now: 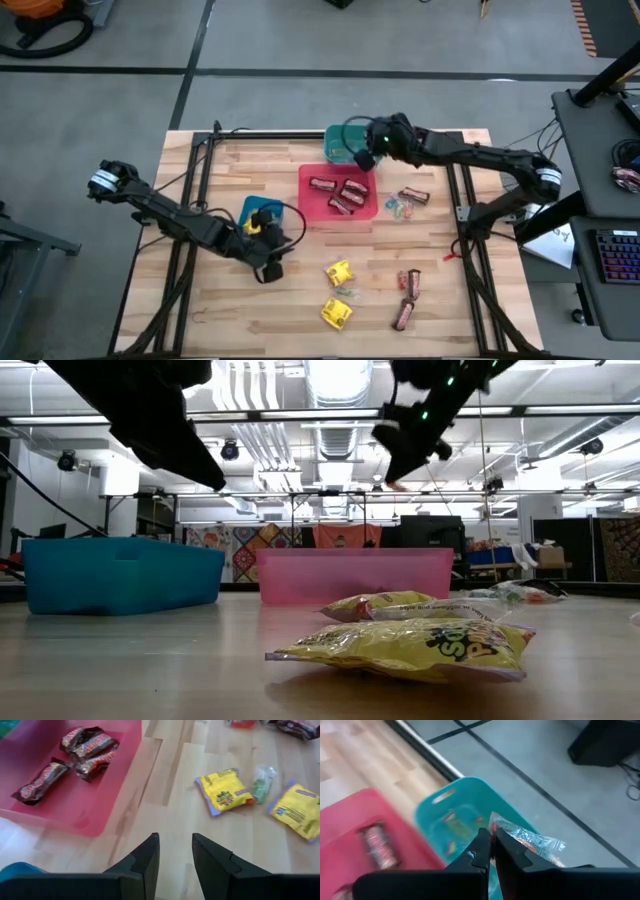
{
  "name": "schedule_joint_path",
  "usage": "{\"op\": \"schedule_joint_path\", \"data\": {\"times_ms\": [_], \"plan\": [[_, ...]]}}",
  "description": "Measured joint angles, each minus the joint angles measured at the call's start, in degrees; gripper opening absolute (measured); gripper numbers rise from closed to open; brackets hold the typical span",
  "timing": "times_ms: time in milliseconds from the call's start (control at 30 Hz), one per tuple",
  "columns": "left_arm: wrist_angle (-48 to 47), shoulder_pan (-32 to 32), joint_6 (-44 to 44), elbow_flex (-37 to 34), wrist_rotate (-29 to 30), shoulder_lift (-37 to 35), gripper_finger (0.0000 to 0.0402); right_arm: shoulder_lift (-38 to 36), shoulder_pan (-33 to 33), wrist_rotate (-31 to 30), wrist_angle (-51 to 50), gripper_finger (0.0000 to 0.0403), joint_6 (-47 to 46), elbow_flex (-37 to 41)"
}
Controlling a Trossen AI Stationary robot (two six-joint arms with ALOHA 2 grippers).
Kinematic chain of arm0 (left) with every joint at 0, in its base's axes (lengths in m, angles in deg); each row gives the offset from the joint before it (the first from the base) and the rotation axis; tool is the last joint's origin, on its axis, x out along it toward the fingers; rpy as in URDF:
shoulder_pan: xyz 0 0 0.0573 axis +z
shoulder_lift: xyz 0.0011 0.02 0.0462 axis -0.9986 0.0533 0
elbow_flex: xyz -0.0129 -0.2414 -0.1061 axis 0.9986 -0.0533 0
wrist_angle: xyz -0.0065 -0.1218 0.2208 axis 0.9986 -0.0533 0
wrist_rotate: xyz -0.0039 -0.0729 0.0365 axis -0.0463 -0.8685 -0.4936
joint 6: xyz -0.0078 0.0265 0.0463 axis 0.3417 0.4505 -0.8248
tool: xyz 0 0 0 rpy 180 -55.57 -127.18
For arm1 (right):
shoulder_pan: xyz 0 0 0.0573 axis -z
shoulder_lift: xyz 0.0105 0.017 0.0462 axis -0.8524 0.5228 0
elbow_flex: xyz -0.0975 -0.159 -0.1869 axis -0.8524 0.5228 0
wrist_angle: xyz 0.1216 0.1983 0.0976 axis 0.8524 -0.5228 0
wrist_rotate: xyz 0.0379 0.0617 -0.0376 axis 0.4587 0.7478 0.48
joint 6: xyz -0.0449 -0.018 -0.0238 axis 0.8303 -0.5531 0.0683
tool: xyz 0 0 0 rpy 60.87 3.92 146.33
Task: Sort candy
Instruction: Put the orange gummy into the green bin
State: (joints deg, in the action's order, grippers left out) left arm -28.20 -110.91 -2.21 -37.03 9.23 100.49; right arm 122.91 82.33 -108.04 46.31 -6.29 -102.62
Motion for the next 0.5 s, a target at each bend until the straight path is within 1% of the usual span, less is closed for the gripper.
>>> {"op": "schedule_joint_path", "data": {"times_ms": [233, 333, 433, 500], "plan": [[0.1, -0.8, 1.2, 0.0, 0.1, 0.0, 0.01, 8.8, 5.3, 0.0, 6.8, 0.0013, 2.1, 0.0], [0.1, -0.9, 1.2, 0.0, 0.1, 0.0, 0.01, 12.6, 6.6, 0.1, 6.5, 0.0014, 2.2, -0.5], [0.0, -0.9, 1.1, 0.0, 0.1, 0.0, 0.01, 15.4, 7.3, 0.4, 6.4, 0.0025, 2.1, -0.8], [0.0, -0.9, 0.7, 0.0, 0.2, 0.0, 0.01, 16.8, 7.8, 1.0, 6.3, 0.0041, 1.2, -1.0]]}}
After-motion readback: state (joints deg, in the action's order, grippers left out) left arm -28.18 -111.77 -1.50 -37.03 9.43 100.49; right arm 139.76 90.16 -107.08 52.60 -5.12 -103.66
